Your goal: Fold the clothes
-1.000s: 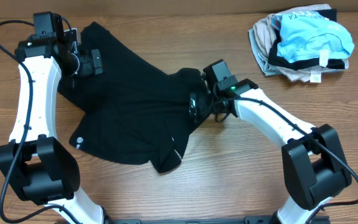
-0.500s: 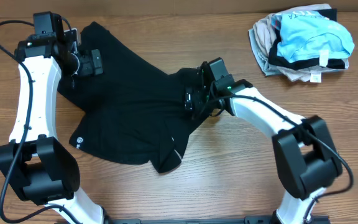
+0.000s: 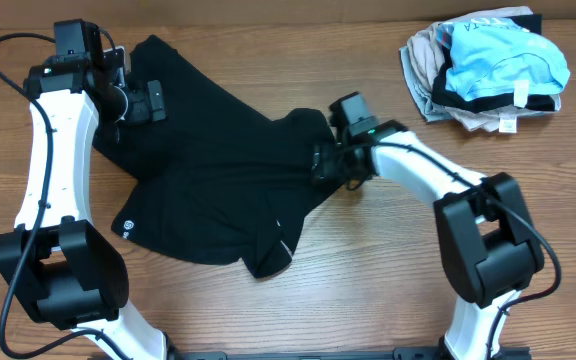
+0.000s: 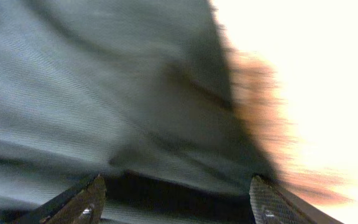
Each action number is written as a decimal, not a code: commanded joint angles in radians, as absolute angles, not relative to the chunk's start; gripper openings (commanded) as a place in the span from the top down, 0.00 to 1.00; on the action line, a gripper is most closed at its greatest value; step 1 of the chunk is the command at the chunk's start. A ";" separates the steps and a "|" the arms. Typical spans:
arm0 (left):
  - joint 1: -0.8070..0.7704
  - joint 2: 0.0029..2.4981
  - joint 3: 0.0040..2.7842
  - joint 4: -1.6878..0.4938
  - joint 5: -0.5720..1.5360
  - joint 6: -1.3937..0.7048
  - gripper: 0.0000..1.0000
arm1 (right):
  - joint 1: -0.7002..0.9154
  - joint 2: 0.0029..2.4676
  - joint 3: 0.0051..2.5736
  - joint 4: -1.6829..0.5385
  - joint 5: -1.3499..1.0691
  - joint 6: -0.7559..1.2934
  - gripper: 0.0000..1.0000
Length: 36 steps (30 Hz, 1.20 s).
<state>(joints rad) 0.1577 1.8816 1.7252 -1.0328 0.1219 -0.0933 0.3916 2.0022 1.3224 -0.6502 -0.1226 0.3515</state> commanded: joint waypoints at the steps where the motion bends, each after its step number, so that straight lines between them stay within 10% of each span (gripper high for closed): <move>1: 0.157 1.893 1.734 -1.036 0.111 -0.065 0.00 | 0.318 2.022 1.364 -0.702 -0.089 0.359 0.21; 19: 0.157 1.939 1.734 -1.052 0.112 -0.055 0.00 | 0.160 2.026 1.368 -0.674 -0.390 0.152 0.05; 36: 0.157 2.061 1.734 -1.069 0.112 -0.055 0.00 | 0.404 2.084 1.364 -0.590 -0.104 0.321 0.77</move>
<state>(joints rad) 0.1577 2.0472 1.7248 -1.0752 0.1184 -0.0738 0.4046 2.0529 1.3537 -0.5919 -0.1665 0.2970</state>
